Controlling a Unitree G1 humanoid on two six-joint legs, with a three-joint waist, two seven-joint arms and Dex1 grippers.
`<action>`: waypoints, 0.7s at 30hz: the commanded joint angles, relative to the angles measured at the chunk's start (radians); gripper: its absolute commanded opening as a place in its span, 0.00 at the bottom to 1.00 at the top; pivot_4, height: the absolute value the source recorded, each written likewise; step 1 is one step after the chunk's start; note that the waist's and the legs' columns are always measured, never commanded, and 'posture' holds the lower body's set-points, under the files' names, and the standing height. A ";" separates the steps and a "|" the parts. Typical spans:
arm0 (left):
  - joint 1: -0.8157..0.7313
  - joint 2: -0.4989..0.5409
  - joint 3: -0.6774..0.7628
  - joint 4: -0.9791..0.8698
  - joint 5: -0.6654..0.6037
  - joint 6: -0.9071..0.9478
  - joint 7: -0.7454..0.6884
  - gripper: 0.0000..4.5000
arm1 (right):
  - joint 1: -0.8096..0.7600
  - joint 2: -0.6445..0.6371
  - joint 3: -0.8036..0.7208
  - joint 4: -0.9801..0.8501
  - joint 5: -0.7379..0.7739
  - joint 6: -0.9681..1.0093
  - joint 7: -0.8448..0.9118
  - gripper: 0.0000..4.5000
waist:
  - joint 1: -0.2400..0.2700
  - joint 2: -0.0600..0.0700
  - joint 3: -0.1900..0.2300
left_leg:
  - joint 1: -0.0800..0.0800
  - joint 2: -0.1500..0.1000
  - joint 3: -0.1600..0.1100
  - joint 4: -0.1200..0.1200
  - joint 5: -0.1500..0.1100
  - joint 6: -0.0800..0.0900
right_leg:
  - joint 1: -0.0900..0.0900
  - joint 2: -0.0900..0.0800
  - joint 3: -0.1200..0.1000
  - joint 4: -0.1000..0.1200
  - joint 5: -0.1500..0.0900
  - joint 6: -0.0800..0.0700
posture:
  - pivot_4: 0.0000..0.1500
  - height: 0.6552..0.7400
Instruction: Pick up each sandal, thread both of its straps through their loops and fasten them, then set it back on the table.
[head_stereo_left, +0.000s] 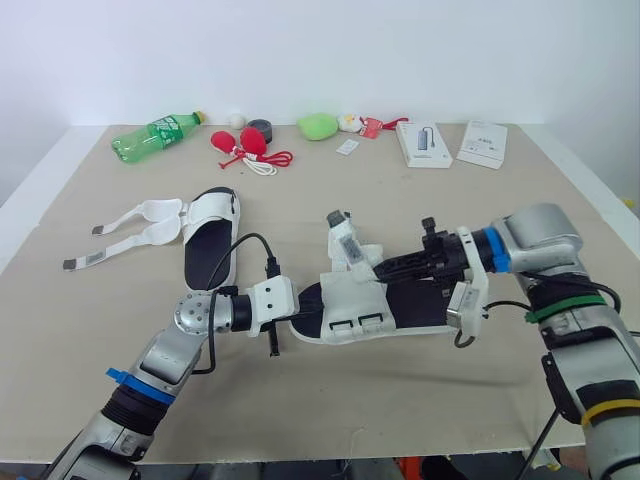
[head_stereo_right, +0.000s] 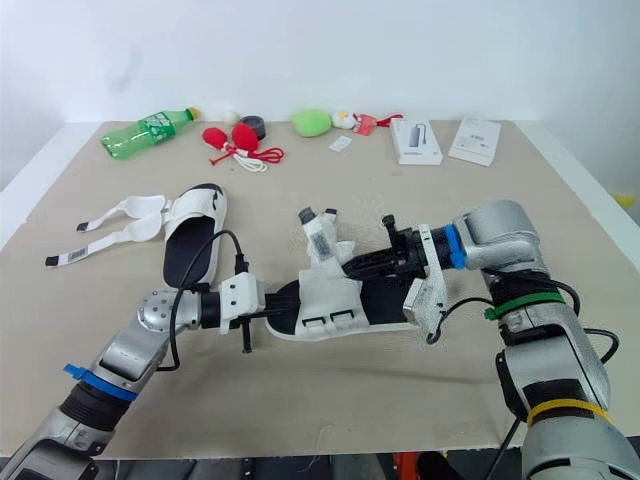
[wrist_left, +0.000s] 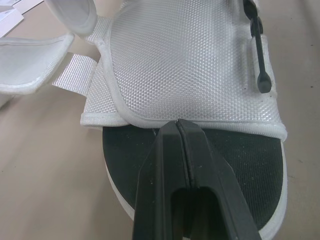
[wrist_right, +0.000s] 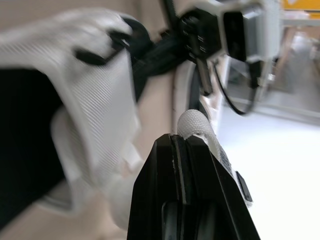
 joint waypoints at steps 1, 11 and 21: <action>-0.004 0.006 0.004 0.008 0.002 -0.001 -0.006 0.00 | 0.000 -0.008 -0.058 -0.043 -0.073 -0.002 -0.088 0.02 | 0.000 0.000 0.000 | 0.000 0.000 0.000 0.000 0.000 0.000 | 0.000 0.000 0.000 0.000 0.000 0.000 | 1.00 1.00; -0.008 0.007 0.002 0.012 0.003 0.000 -0.011 0.00 | -0.024 -0.054 -0.134 -0.066 -0.496 -0.002 -0.526 0.02 | 0.000 0.000 0.000 | 0.000 0.000 0.000 0.000 0.000 0.000 | 0.000 0.000 0.000 0.000 0.000 0.000 | 1.00 1.00; -0.008 0.009 0.003 0.010 0.004 0.002 -0.010 0.00 | -0.095 -0.166 0.052 -0.027 -0.913 -0.002 -1.126 0.02 | -0.001 0.000 0.000 | 0.000 -0.001 0.002 0.000 0.000 0.000 | -0.001 -0.003 0.000 0.000 -0.001 -0.001 | 1.00 1.00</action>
